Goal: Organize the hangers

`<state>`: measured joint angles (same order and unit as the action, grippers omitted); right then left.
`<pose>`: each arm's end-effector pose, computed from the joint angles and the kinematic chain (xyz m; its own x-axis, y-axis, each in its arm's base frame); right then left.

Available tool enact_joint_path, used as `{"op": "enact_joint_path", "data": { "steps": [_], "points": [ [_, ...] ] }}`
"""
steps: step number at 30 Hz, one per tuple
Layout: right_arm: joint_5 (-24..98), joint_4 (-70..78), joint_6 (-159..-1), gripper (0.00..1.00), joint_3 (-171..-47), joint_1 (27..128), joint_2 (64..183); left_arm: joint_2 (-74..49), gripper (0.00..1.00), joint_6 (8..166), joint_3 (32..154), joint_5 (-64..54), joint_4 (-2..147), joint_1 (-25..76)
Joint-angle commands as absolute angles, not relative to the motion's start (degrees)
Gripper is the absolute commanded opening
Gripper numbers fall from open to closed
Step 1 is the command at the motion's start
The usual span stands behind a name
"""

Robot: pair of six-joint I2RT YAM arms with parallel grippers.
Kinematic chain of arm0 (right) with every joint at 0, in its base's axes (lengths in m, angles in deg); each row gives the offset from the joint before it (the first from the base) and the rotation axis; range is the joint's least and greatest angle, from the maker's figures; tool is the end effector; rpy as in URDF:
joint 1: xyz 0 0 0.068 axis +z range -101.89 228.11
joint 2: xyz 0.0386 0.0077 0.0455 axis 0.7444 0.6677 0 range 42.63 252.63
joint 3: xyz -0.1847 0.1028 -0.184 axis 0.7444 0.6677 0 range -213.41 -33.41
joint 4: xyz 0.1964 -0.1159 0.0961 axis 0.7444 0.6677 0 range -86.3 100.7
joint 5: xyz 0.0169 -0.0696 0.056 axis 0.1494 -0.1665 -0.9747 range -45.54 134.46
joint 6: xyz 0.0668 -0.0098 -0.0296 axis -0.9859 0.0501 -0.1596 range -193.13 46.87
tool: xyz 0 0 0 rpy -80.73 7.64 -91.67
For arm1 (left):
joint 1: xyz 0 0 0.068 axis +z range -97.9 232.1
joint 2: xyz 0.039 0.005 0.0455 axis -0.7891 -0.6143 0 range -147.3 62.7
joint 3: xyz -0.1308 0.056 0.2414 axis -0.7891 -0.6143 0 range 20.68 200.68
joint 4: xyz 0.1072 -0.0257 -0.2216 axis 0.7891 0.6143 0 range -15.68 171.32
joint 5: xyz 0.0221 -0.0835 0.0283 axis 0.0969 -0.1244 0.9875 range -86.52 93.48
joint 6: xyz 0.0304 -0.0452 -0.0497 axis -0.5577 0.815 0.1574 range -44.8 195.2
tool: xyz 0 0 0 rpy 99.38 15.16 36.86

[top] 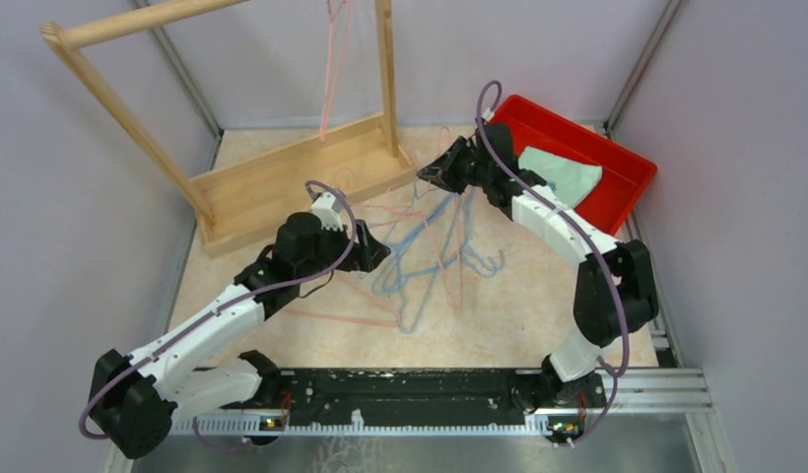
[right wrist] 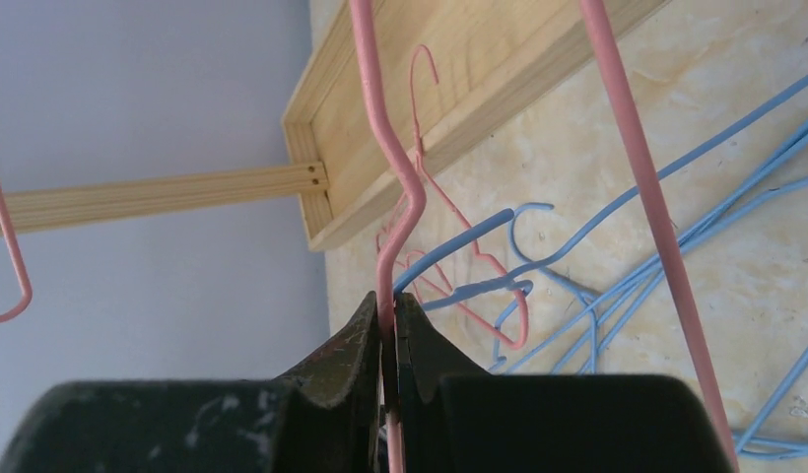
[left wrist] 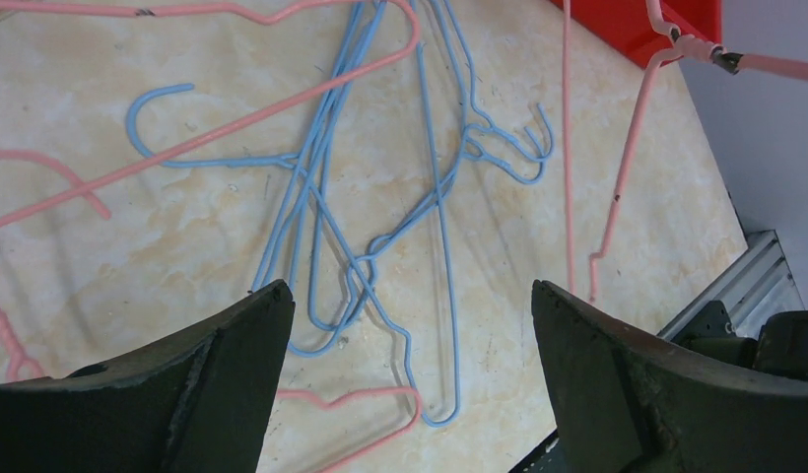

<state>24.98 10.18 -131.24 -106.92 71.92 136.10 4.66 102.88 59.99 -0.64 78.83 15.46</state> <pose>0.3498 0.1768 0.3038 -0.7704 0.5349 -0.3469 0.0005 0.5446 0.8387 0.1882 -0.1455 0.2734 -0.5816 -0.1449 -0.8004 0.4267 0.7834 -0.4519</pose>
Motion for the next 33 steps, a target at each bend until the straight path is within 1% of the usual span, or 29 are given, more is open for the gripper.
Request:
{"op": "enact_joint_path", "data": {
  "steps": [1, 3, 6, 10, 13, 14, 16, 18, 24, 29, 31, 33],
  "points": [
    [26.9, 12.7, -128.5, 0.10, -104.2, 71.0, 132.9, 4.2, 0.95, 103.3, 61.2, 1.2, 77.5, 13.3],
    [26.4, 12.3, -127.7, 0.13, -103.2, 70.9, 133.5, 4.0, 0.95, 103.1, 61.5, 1.6, 77.9, 13.0],
    [25.4, 12.8, -126.9, 0.29, -102.6, 70.8, 135.5, 3.4, 0.95, 103.0, 62.0, 2.0, 78.2, 12.7],
    [24.7, 12.9, -125.3, 0.36, -102.3, 70.8, 136.9, 2.4, 0.95, 102.9, 62.8, 2.6, 78.2, 12.3],
    [24.0, 12.1, -125.1, 0.37, -102.2, 70.6, 140.0, 2.2, 0.95, 103.0, 62.9, 3.3, 78.1, 11.9],
    [23.6, 11.7, -125.2, 0.35, -102.3, 70.6, 140.4, 2.1, 0.95, 103.1, 62.9, 3.5, 78.1, 11.7],
    [22.6, 10.6, -125.8, 0.28, -102.1, 70.5, 141.1, 1.9, 0.95, 103.4, 62.8, 3.6, 78.2, 11.5],
    [21.0, 8.7, -126.9, 0.27, -101.7, 70.4, 141.7, 1.7, 0.95, 103.5, 62.8, 3.7, 78.2, 11.4],
    [15.6, 3.2, -128.3, 0.30, -100.9, 70.3, 143.5, 1.5, 0.95, 103.6, 62.5, 4.3, 78.1, 11.1],
    [10.9, 0.1, -129.0, 0.40, -101.6, 70.2, 145.3, 0.6, 0.95, 103.0, 62.9, 4.3, 77.9, 11.1],
    [10.4, 0.1, -128.9, 0.46, -101.9, 70.2, 145.7, 0.4, 0.96, 103.0, 63.0, 4.2, 77.6, 11.1],
    [9.5, -0.2, -129.0, 0.47, -102.0, 70.2, 145.7, 0.1, 0.96, 103.0, 63.1, 4.1, 77.5, 11.1]
  ]
}}
